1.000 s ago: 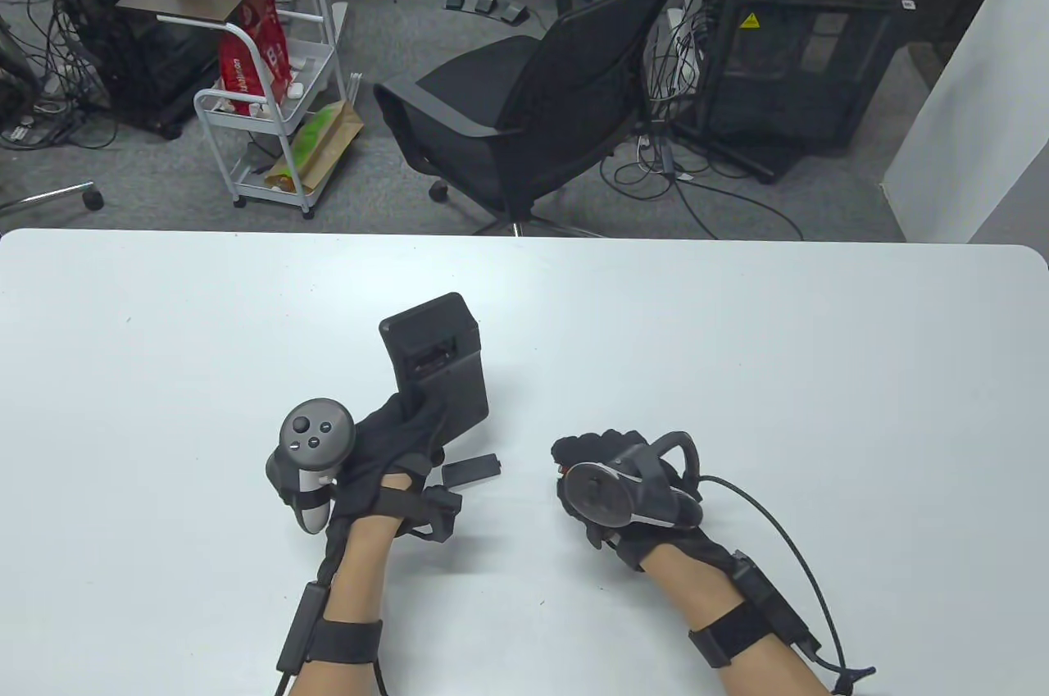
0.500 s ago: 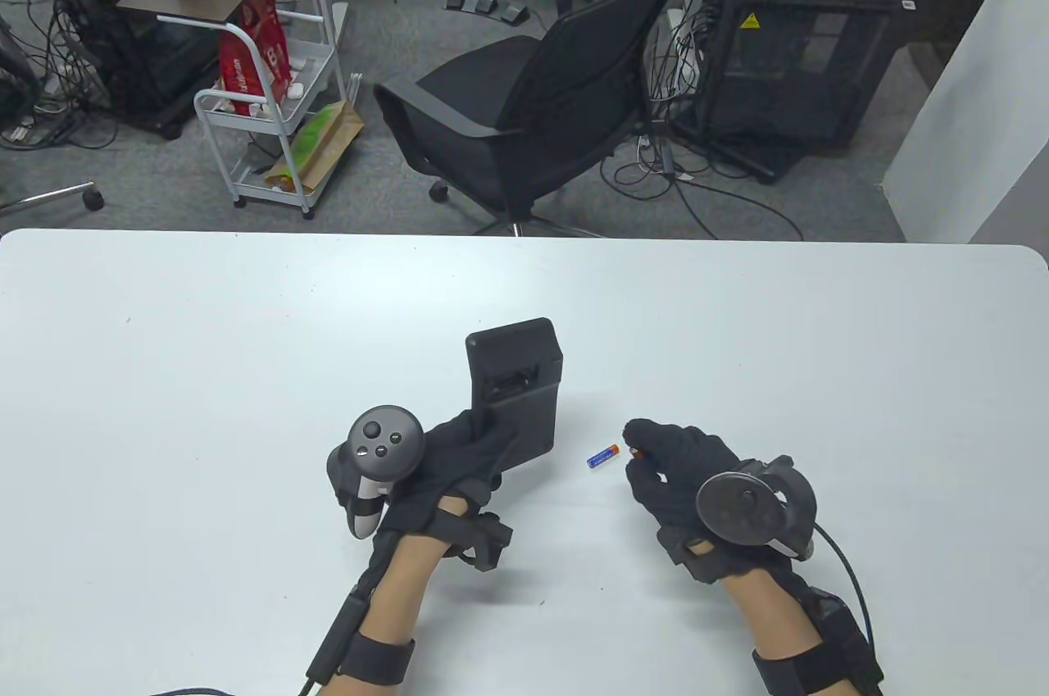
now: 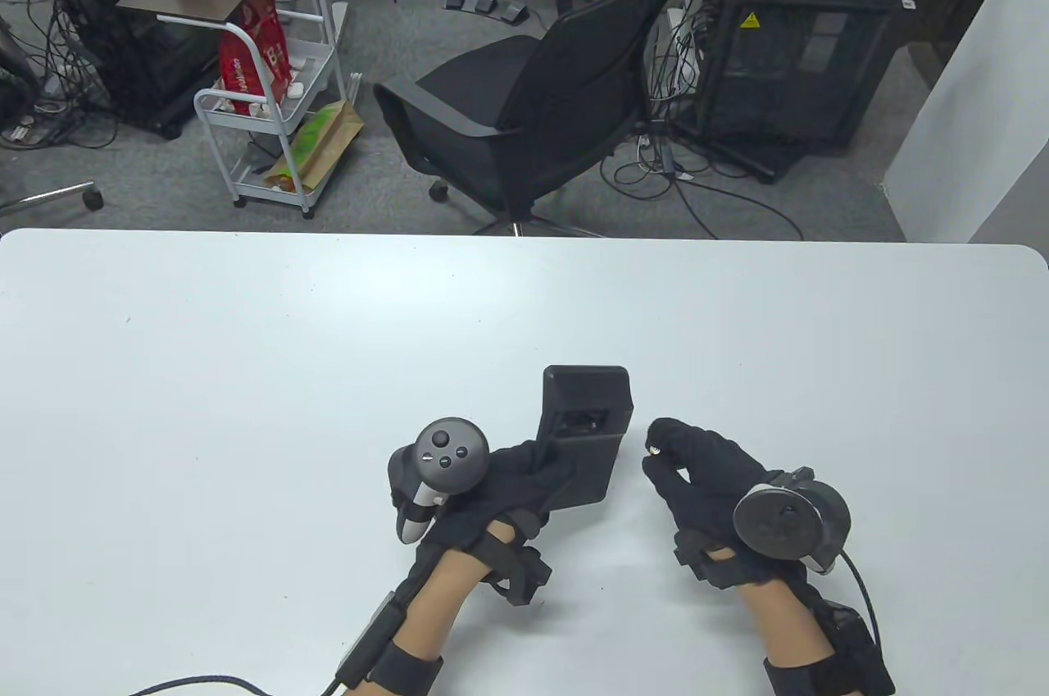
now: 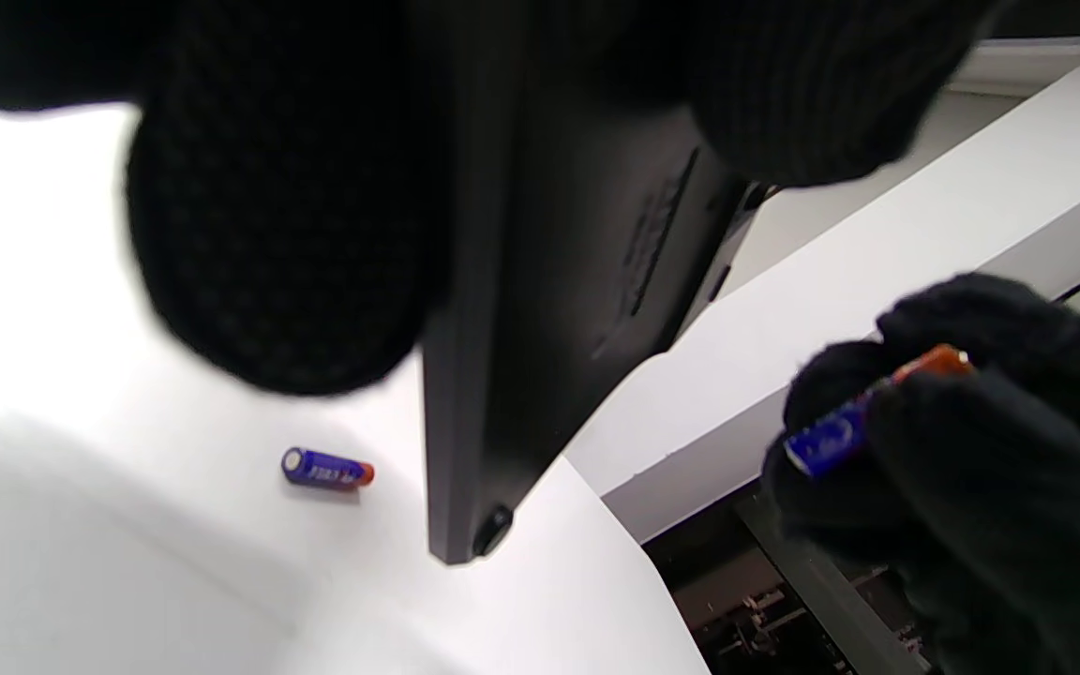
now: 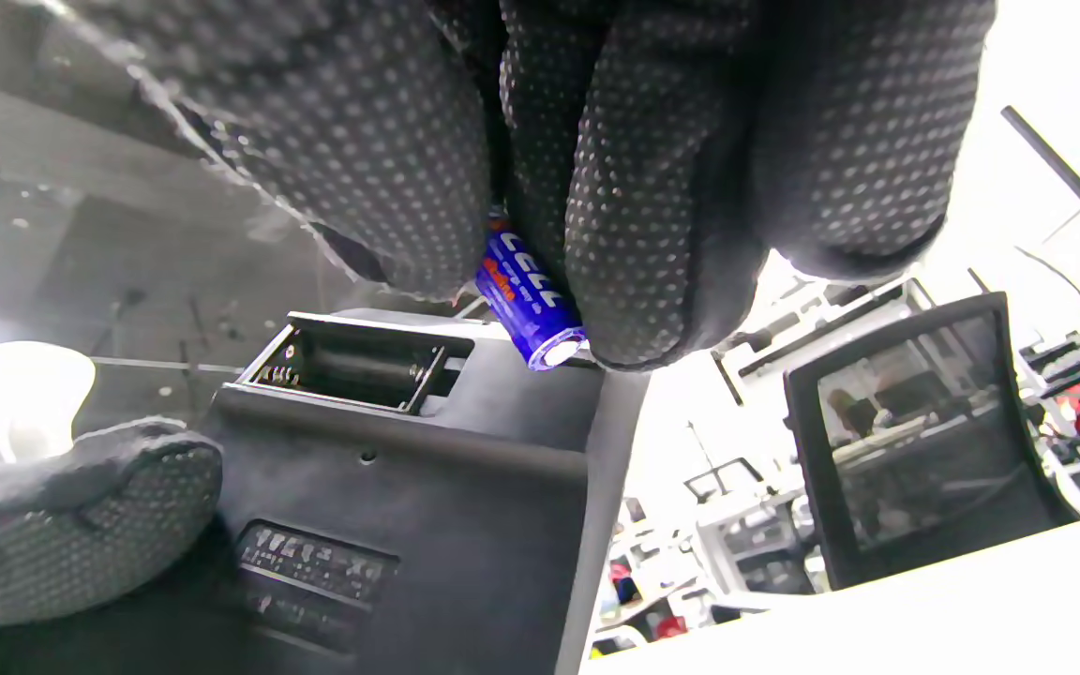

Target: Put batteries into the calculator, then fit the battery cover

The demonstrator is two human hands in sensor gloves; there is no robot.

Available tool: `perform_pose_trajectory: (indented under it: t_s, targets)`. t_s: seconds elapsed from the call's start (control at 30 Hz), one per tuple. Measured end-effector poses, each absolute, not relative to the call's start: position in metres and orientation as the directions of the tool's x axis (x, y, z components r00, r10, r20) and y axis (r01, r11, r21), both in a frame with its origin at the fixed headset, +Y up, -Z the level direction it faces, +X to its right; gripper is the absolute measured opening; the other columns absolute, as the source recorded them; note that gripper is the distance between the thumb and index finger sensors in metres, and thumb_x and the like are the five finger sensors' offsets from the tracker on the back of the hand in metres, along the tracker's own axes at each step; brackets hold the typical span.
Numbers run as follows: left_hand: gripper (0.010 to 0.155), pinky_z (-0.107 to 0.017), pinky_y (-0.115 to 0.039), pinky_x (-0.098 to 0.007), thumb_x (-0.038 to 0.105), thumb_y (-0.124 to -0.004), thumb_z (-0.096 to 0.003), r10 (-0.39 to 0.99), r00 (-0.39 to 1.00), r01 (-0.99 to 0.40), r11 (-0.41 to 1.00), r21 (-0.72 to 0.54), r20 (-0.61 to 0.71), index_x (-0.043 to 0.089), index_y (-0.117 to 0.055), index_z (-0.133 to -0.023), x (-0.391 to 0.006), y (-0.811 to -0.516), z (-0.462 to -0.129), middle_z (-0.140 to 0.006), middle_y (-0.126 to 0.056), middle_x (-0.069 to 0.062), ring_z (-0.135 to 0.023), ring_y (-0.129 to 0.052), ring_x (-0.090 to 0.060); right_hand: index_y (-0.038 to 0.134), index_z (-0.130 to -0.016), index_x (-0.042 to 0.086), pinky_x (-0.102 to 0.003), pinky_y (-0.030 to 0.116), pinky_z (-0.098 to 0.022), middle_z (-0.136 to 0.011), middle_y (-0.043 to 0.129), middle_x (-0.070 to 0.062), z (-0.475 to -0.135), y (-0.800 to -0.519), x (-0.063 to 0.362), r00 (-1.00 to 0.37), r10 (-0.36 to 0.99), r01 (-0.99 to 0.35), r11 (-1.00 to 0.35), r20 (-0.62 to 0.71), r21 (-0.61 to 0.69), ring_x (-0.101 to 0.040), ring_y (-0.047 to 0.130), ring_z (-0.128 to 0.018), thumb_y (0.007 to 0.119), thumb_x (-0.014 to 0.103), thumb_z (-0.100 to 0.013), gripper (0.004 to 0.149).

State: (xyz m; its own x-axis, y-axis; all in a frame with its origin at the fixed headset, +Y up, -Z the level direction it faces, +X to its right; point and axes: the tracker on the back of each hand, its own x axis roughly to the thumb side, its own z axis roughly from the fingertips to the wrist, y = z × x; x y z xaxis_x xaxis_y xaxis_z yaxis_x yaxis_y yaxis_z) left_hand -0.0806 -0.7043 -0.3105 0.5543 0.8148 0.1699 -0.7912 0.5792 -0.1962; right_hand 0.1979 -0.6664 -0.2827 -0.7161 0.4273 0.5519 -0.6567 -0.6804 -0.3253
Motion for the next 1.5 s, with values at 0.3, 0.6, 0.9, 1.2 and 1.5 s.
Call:
perform_pose_trajectory:
  t_s: [0.3, 0.6, 0.9, 1.2, 1.5]
  targets:
    - [0.06, -0.027, -0.089, -0.042, 0.055, -0.084, -0.0377, 0.805, 0.563, -0.763, 0.593, -0.258, 0.185, 0.008, -0.093, -0.075, -0.063, -0.709, -0.305, -0.062, -0.101, -0.016, -0.025, -0.111, -0.021, 0.081, -0.081, 0.014, -0.049, 0.088, -0.038, -0.069, 0.098, -0.015, -0.277, -0.661, 0.203, -0.676, 0.458, -0.718, -0.588, 0.578, -0.373, -0.034, 0.105, -0.049, 0.1, 0.028, -0.037, 0.05]
    - [0.06, -0.026, -0.09, -0.042, 0.055, -0.084, -0.0378, 0.791, 0.578, -0.736, 0.612, -0.291, 0.203, 0.008, -0.093, -0.074, -0.053, -0.711, -0.301, -0.061, -0.101, -0.017, -0.023, -0.111, -0.021, 0.084, -0.079, 0.018, -0.049, 0.088, -0.038, -0.069, 0.098, -0.015, -0.276, -0.663, 0.198, -0.652, 0.47, -0.736, -0.579, 0.594, -0.35, -0.034, 0.104, -0.048, 0.102, 0.029, -0.035, 0.049]
    - [0.06, -0.025, -0.09, -0.042, 0.055, -0.084, -0.0378, 0.777, 0.59, -0.709, 0.628, -0.319, 0.219, 0.008, -0.094, -0.073, -0.045, -0.71, -0.297, -0.058, -0.103, -0.018, -0.022, -0.112, -0.02, 0.086, -0.078, 0.019, -0.05, 0.087, -0.039, -0.069, 0.097, -0.014, -0.272, -0.667, 0.188, -0.661, 0.423, -0.724, -0.578, 0.62, -0.377, -0.033, 0.103, -0.048, 0.102, 0.03, -0.035, 0.048]
    - [0.06, -0.025, -0.09, -0.041, 0.054, -0.083, -0.0383, 0.767, 0.597, -0.697, 0.641, -0.321, 0.235, 0.006, -0.094, -0.072, -0.041, -0.706, -0.293, -0.056, -0.102, -0.019, -0.021, -0.112, -0.02, 0.086, -0.076, 0.024, -0.049, 0.086, -0.04, -0.07, 0.093, -0.012, -0.27, -0.672, 0.182, -0.709, 0.299, -0.659, -0.601, 0.638, -0.451, -0.031, 0.101, -0.048, 0.103, 0.029, -0.034, 0.046]
    - [0.061, -0.024, -0.091, -0.04, 0.054, -0.082, -0.039, 0.767, 0.598, -0.701, 0.642, -0.312, 0.233, 0.004, -0.094, -0.071, -0.037, -0.706, -0.29, -0.055, -0.102, -0.019, -0.02, -0.112, -0.019, 0.088, -0.074, 0.021, -0.051, 0.086, -0.038, -0.068, 0.094, -0.014, -0.264, -0.674, 0.176, -0.749, 0.133, -0.58, -0.604, 0.649, -0.546, -0.032, 0.102, -0.045, 0.101, 0.027, -0.035, 0.041]
